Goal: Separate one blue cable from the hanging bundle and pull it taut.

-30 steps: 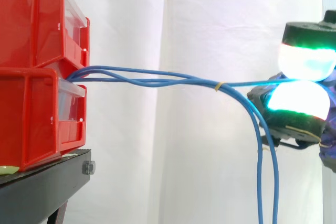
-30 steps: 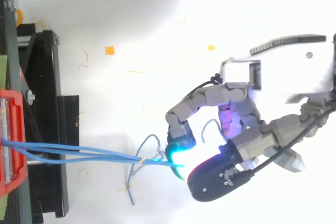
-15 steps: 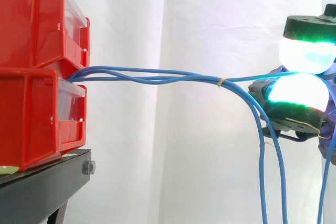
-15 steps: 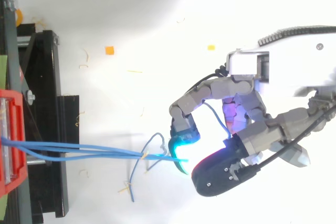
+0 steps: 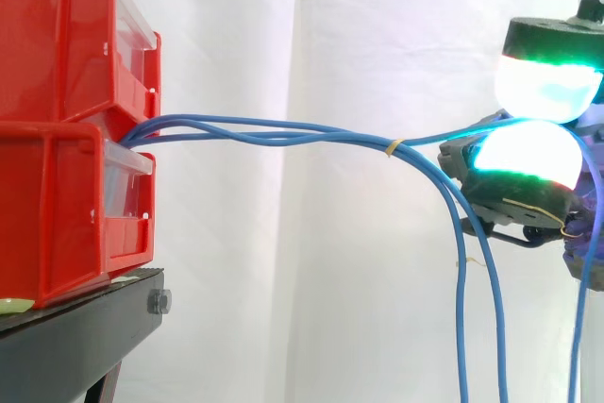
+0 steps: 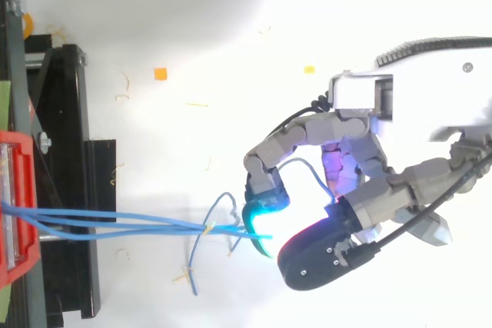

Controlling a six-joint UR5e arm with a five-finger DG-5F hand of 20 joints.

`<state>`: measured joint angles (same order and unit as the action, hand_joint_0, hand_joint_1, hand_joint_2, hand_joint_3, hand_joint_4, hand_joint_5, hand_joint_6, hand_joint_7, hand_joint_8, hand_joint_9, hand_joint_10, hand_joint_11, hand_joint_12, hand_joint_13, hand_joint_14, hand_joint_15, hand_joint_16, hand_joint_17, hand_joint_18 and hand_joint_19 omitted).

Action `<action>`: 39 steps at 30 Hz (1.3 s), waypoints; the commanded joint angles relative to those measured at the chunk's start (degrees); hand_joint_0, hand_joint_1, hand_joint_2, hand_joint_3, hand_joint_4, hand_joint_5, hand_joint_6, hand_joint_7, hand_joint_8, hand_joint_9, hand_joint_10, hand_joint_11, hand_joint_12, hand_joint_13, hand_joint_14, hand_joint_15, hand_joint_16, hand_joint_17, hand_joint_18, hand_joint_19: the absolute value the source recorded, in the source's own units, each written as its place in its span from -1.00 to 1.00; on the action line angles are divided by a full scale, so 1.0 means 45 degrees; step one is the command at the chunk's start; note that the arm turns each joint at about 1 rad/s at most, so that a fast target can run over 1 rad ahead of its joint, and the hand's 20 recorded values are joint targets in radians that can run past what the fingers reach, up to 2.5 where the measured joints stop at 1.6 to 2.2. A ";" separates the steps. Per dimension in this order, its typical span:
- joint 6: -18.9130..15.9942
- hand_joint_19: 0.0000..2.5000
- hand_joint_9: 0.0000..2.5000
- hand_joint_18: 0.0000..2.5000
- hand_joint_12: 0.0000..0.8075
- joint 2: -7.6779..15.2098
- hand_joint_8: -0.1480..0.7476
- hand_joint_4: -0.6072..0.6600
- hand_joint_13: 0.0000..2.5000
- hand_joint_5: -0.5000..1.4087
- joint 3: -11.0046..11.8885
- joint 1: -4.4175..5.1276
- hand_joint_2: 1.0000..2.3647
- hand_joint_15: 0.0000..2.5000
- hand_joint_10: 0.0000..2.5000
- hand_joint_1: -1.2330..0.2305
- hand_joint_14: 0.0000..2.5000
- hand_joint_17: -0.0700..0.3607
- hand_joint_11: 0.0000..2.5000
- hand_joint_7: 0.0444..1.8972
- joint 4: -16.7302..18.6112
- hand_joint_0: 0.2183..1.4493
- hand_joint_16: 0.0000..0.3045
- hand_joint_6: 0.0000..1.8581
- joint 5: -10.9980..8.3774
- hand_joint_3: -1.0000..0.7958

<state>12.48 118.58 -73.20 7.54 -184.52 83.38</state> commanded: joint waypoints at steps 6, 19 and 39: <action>0.0000 -0.32 0.63 -0.29 -0.39 0.0015 -0.43 -0.26 0.11 -0.31 -0.0002 0.0004 -0.97 -0.39 -0.98 -0.40 -0.98 -0.29 -0.52 0.36 0.0048 -0.10 -0.76 -0.46 0.0007 -0.03; 0.0000 -0.32 0.64 -0.29 -0.39 -0.0004 -0.42 -0.27 0.11 -0.31 -0.0002 0.0004 -0.97 -0.40 -0.98 -0.39 -0.98 -0.30 -0.52 0.36 0.0048 -0.10 -0.76 -0.46 0.0007 -0.03; 0.0000 -0.32 0.64 -0.29 -0.40 0.0015 -0.42 -0.27 0.11 -0.31 -0.0002 0.0004 -0.97 -0.40 -0.98 -0.39 -0.98 -0.30 -0.52 0.37 0.0048 -0.10 -0.77 -0.46 0.0007 -0.03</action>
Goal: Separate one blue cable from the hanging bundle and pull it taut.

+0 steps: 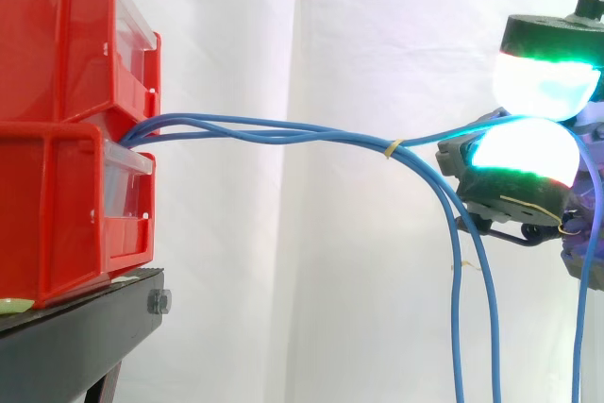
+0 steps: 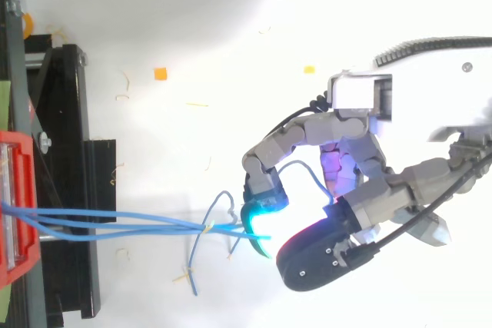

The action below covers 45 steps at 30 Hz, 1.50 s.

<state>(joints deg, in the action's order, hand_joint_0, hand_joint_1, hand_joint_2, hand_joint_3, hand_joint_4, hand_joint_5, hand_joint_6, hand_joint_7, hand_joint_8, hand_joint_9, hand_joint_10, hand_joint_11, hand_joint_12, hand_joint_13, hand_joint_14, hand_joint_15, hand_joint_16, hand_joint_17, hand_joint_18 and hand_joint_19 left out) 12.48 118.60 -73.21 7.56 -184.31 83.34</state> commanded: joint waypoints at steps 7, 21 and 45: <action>0.0000 -0.32 0.63 -0.29 -0.39 -0.0009 -0.44 -0.27 0.11 -0.31 0.0000 0.0000 -0.97 -0.39 -0.98 -0.39 -0.98 -0.30 -0.52 0.37 0.0000 -0.10 -0.77 -0.46 0.0014 -0.04; 0.0000 -0.31 0.64 -0.29 -0.40 -0.0009 -0.44 -0.27 0.11 -0.31 0.0019 0.0000 -0.97 -0.39 -0.98 -0.39 -0.98 -0.31 -0.53 0.36 0.0000 -0.10 -0.77 -0.46 -0.0005 -0.04; 0.0000 -0.31 0.63 -0.29 -0.40 -0.0009 -0.44 -0.27 0.11 -0.31 0.0000 0.0000 -0.97 -0.39 -0.98 -0.39 -0.98 -0.31 -0.52 0.37 0.0000 -0.10 -0.77 -0.46 -0.0005 -0.04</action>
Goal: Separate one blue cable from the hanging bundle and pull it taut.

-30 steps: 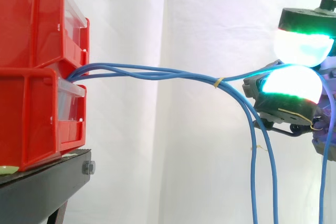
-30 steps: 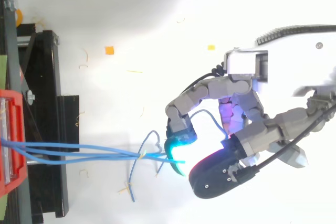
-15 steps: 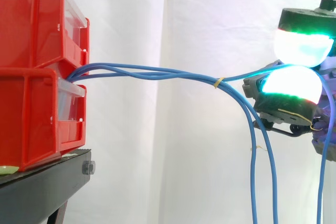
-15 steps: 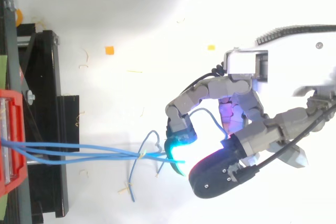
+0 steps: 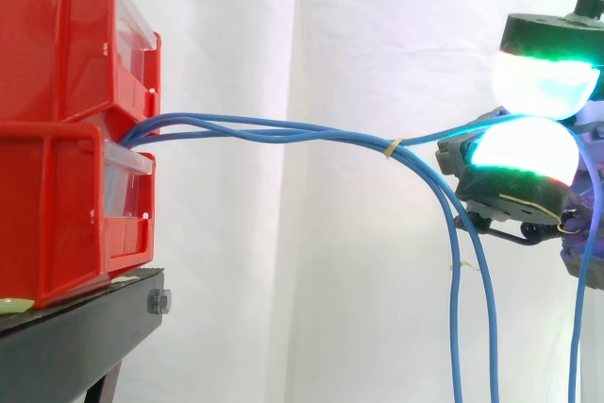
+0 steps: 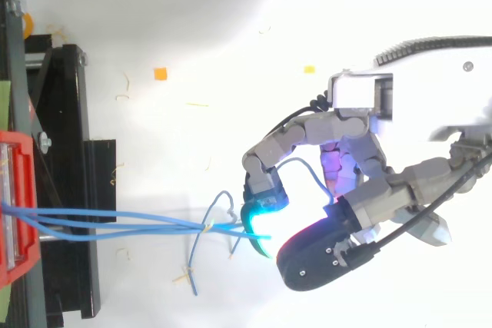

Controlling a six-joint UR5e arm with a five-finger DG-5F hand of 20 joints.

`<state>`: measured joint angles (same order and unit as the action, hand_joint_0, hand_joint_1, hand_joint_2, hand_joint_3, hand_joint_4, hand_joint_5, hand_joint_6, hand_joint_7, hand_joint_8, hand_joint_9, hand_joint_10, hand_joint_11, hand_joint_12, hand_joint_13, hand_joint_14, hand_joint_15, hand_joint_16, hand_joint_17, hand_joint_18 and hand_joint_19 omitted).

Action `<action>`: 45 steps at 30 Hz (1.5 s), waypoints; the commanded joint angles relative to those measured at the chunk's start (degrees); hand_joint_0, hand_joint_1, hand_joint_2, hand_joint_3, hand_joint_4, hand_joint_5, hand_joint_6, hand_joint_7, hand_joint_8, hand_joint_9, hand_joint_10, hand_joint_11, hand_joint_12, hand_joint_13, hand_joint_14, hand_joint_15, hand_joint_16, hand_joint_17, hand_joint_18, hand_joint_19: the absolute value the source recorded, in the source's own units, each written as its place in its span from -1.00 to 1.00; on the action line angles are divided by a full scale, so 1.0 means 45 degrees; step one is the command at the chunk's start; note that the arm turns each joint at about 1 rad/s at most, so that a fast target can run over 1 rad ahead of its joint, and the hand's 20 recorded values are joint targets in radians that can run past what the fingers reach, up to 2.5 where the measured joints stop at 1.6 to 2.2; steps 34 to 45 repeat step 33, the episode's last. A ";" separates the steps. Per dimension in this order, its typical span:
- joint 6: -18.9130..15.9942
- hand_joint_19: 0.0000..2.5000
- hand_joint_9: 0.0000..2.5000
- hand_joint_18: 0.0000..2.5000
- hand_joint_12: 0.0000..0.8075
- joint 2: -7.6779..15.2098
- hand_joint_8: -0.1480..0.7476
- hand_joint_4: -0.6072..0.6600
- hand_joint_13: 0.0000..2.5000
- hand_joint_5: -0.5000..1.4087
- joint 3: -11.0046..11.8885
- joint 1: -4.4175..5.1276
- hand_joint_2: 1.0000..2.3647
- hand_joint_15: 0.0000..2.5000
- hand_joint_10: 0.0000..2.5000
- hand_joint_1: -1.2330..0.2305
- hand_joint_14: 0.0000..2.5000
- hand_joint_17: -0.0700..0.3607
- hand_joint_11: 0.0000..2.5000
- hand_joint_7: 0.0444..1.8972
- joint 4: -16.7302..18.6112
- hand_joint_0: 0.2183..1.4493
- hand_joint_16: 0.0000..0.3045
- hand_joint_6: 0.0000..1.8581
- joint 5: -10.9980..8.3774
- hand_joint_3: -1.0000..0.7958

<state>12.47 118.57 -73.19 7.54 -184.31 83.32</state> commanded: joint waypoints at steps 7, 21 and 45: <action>0.0001 -0.32 0.63 -0.29 -0.40 0.0017 -0.43 -0.28 0.11 -0.31 -0.0004 0.0004 -0.97 -0.39 -0.98 -0.39 -0.98 -0.31 -0.52 0.37 0.0000 -0.10 -0.77 -0.46 0.0019 -0.04; 0.0001 -0.31 0.63 -0.29 -0.40 -0.0002 -0.44 -0.27 0.11 -0.31 -0.0004 0.0004 -0.97 -0.39 -0.98 -0.39 -0.98 -0.31 -0.52 0.36 0.0000 -0.10 -0.77 -0.46 -0.0001 -0.05; 0.0001 -0.32 0.63 -0.29 -0.41 -0.0002 -0.45 -0.27 0.11 -0.31 -0.0004 -0.0016 -0.97 -0.39 -0.98 -0.39 -0.98 -0.31 -0.52 0.37 0.0000 -0.10 -0.77 -0.46 -0.0001 -0.05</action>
